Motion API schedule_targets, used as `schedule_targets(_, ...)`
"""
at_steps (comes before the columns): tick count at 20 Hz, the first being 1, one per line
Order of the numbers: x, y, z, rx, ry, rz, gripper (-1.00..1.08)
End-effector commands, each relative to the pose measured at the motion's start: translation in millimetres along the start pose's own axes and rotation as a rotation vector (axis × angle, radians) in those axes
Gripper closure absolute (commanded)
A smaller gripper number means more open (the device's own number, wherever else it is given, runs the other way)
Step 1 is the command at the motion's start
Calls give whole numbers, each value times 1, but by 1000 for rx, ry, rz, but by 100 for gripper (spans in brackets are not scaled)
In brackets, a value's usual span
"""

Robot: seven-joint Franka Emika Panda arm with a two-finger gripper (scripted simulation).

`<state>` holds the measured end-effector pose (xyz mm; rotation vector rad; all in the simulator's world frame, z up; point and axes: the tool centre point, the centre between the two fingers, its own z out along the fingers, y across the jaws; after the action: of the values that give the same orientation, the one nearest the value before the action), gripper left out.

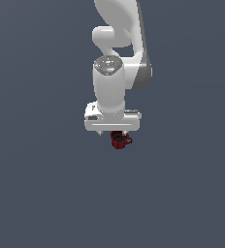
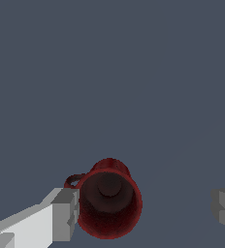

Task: Pick up the object and move it to a goal position.

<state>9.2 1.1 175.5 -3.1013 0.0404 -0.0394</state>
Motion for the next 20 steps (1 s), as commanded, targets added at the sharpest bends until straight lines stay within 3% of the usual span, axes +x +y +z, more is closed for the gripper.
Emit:
schedule_targets(1,0,0,0,0,0,0,-20)
schedule_targets(11,2,17,0,-14,3,19,-20)
schedule_targets(20,-6,9,10,49,24,57,-20)
